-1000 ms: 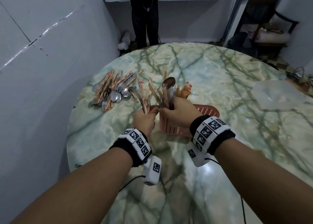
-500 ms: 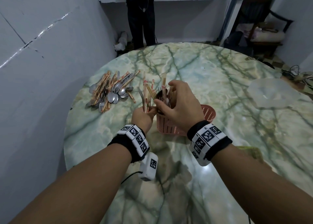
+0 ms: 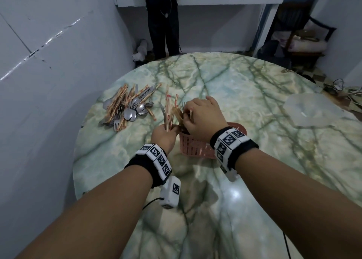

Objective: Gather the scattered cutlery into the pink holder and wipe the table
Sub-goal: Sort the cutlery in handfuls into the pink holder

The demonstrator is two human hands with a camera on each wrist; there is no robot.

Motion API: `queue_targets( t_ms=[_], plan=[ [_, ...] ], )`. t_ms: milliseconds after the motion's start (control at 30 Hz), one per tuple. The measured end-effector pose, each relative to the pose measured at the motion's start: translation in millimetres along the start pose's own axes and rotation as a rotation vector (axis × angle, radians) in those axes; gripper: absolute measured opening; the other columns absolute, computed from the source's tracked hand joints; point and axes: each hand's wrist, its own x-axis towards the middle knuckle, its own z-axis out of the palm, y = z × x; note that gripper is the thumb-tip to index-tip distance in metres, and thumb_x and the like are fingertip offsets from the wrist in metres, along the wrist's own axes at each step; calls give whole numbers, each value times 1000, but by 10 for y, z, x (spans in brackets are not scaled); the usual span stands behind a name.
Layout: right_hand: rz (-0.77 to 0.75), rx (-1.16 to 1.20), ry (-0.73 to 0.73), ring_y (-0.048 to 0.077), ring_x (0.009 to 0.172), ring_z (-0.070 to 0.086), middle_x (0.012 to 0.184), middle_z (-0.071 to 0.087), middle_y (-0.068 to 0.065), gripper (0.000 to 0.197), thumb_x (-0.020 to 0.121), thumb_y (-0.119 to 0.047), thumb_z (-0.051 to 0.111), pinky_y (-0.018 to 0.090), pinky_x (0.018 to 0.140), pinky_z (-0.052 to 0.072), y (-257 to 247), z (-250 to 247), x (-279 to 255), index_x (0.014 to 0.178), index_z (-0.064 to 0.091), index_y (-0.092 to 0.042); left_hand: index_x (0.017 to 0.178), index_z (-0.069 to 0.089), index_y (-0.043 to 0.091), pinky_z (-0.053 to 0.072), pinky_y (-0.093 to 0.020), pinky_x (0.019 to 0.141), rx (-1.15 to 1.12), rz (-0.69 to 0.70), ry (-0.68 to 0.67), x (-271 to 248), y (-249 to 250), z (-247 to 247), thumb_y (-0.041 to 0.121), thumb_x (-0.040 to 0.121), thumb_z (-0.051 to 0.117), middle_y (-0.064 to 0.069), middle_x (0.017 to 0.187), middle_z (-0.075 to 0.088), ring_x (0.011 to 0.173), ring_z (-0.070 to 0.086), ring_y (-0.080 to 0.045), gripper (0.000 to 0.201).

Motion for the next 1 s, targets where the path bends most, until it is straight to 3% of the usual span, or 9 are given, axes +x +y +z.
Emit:
queue_targets(
  t_ms=[100, 233, 333, 467, 533, 633, 733, 833, 1000],
  plan=[
    [-18, 180, 107, 22, 121, 53, 129, 60, 1, 53, 95, -60, 42, 48, 116, 27, 35, 19, -68, 130, 56, -22, 67, 59, 18, 34, -28, 52, -8, 15, -16, -11, 7, -9, 24, 91, 70, 8, 48, 48, 48, 40, -17, 27],
    [-114, 199, 224, 21, 145, 35, 153, 46, 0, 59, 101, -56, 37, 54, 124, 11, -54, -83, -62, 151, 40, -25, 66, 58, 17, 30, -28, 47, -42, 38, -24, -59, 37, 9, 22, 95, 67, 11, 37, 47, 43, 40, -12, 31],
    [-201, 14, 20, 21, 150, 31, 157, 44, -6, 47, 107, -47, 32, 53, 123, 3, -121, -8, -31, 148, 48, -30, 63, 55, 19, 28, -28, 46, -70, 61, -17, -62, 24, 3, 19, 95, 67, 8, 40, 47, 45, 37, -13, 34],
    [-134, -38, -35, 25, 147, 37, 151, 52, -9, 41, 106, -46, 32, 56, 122, 9, -93, 48, -18, 122, 68, -34, 61, 55, 20, 31, -28, 47, -40, 67, 1, -39, 6, 4, 26, 92, 72, 10, 44, 49, 45, 41, -13, 35],
    [-145, -46, -53, 24, 150, 31, 156, 46, -5, 45, 106, -53, 28, 56, 123, 7, -76, 6, -28, 129, 63, -37, 62, 55, 19, 29, -28, 47, -55, 73, -10, -45, -11, 8, 24, 93, 69, 10, 40, 47, 44, 38, -10, 35],
    [-119, -85, 131, 30, 153, 21, 161, 35, 6, 61, 100, -67, 28, 62, 122, 5, -7, -98, -115, 150, 42, -36, 71, 62, 19, 37, -29, 55, -53, 49, -10, -69, -5, 28, 21, 95, 66, 10, 44, 49, 44, 39, -10, 24],
    [83, 84, 105, 30, 154, 18, 167, 17, 11, 91, 91, -78, 36, 53, 124, 19, 149, -94, -187, 161, 17, -22, 73, 63, 19, 40, -36, 67, 4, 8, 38, -31, -10, 27, 27, 94, 69, 4, 56, 53, 50, 44, -17, 23],
    [240, 329, -108, 32, 140, 44, 164, 21, 11, 96, 93, -76, 39, 46, 107, 45, 216, -25, -222, 160, 8, -16, 69, 60, 18, 38, -37, 63, 29, 13, 43, 2, -34, 34, 28, 91, 69, -1, 58, 51, 53, 41, -21, 26],
    [159, 354, -126, 28, 139, 45, 164, 24, 9, 98, 92, -75, 44, 43, 107, 42, 199, -63, -240, 162, 2, -19, 71, 61, 22, 38, -33, 62, 45, 15, 26, 26, 10, -5, 33, 91, 71, 3, 56, 51, 54, 44, -21, 25]
  ],
)
